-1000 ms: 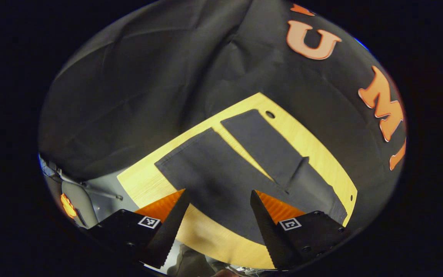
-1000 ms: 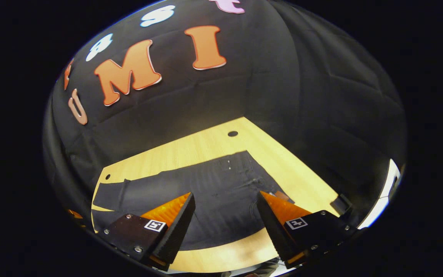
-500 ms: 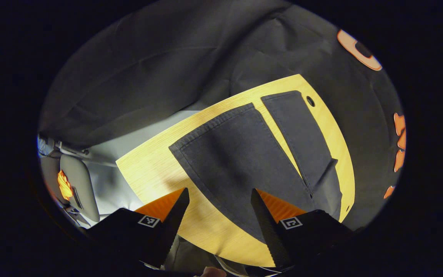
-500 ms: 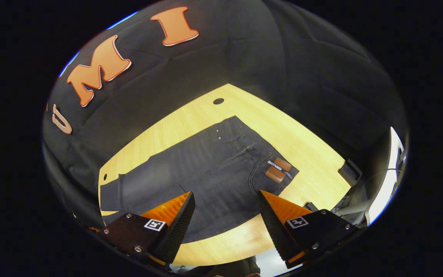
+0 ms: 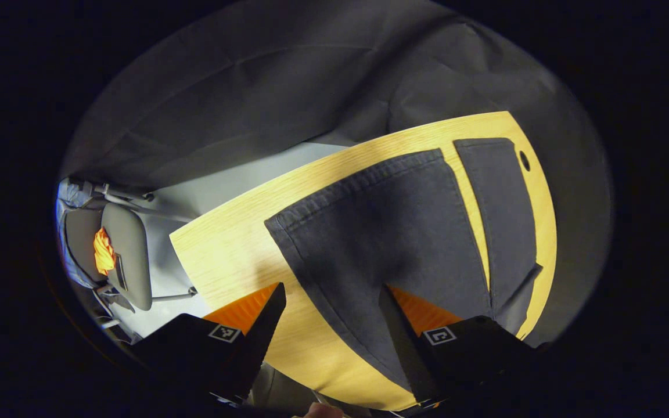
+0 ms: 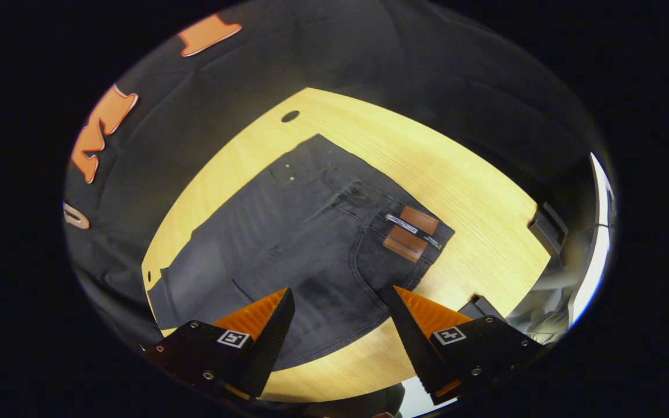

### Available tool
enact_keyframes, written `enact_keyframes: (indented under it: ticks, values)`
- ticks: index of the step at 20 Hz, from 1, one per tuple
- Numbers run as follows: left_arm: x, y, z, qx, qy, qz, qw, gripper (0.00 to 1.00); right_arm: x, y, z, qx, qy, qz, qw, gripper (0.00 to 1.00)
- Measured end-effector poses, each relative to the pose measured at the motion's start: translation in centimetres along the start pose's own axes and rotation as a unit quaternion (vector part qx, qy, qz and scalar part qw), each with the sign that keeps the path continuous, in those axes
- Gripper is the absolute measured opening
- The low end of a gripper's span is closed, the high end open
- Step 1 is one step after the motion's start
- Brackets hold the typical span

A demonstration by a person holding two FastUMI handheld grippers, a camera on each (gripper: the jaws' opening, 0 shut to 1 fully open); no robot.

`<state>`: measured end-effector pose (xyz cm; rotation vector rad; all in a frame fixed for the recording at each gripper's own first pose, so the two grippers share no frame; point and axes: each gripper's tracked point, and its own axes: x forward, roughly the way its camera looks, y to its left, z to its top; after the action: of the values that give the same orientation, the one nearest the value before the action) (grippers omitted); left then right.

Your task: Grasp the waist and the cuffs of the jeans and fold them to make the two legs overlap; first hold the waist and fold one-third of the jeans toward the cuffs, then hold the cuffs and fold the remaining one-third in the same direction to finish folding.

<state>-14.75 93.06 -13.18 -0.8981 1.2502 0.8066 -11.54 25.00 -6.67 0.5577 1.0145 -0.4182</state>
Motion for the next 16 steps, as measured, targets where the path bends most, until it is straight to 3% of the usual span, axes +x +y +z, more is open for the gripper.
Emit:
enact_keyframes:
  ticks: [6, 8, 11, 12, 14, 16]
  values:
    - [1.0, 0.9, 1.0, -0.009, 0.01, 0.033, 0.999, 0.94, 3.1, -2.6, -1.4, 0.042, 0.044, -0.051, 0.997, 0.99]
    - [1.2, 1.4, 1.0, -0.004, 0.016, 0.06, 0.998, 0.94, 4.1, -3.4, -2.1, 0.044, 0.06, -0.073, 0.995, 0.99]
    - [1.3, 1.1, 1.3, -0.007, 0.017, 0.064, 0.998, 0.96, 4.9, -3.7, -1.8, 0.047, 0.066, -0.1, 0.992, 0.99]
    - [1.4, 1.1, 1.3, -0.006, 0.018, 0.065, 0.998, 0.96, 5.2, -3.8, -2.4, 0.043, 0.076, -0.115, 0.99, 0.92]
    - [1.2, 0.9, 1.4, -0.01, 0.01, 0.066, 0.998, 0.97, 5.4, -3.6, -2.4, 0.059, 0.078, -0.136, 0.986, 0.94]
    - [1.1, 0.5, 1.7, 0.012, -0.009, 0.063, 0.998, 0.95, 5.5, -3.5, -2.3, 0.076, 0.085, -0.139, 0.984, 0.93]
